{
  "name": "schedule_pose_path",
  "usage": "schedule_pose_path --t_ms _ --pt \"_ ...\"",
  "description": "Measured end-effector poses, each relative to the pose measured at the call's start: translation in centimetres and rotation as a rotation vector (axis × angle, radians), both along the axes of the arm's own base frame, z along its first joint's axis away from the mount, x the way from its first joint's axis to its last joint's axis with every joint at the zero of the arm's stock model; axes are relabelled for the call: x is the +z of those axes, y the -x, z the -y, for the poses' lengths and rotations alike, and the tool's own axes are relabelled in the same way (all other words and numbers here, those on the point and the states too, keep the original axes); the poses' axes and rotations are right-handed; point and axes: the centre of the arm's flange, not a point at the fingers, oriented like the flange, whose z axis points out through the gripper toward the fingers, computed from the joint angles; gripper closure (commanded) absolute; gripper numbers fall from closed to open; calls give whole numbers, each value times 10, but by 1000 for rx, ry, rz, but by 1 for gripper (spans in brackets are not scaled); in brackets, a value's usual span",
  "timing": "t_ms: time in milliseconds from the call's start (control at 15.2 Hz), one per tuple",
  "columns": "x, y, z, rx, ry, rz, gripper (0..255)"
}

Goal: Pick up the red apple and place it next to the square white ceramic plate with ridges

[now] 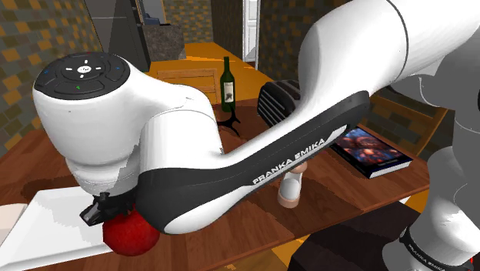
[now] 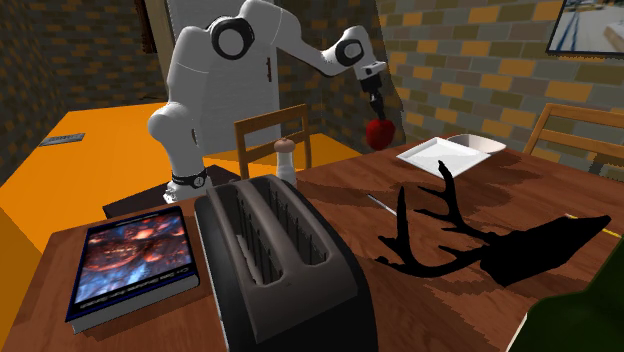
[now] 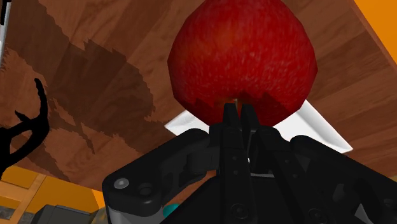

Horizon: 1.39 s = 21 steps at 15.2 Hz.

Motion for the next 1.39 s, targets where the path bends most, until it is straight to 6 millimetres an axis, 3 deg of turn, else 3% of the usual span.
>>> schedule_pose_path --t_ms 528,990,1056,1386 --pt "-43 0 0 0 0 0 255" --pt "-49 1 0 0 0 0 255" --pt "-49 1 0 0 0 0 0" --pt "-49 1 0 0 -1 0 0"
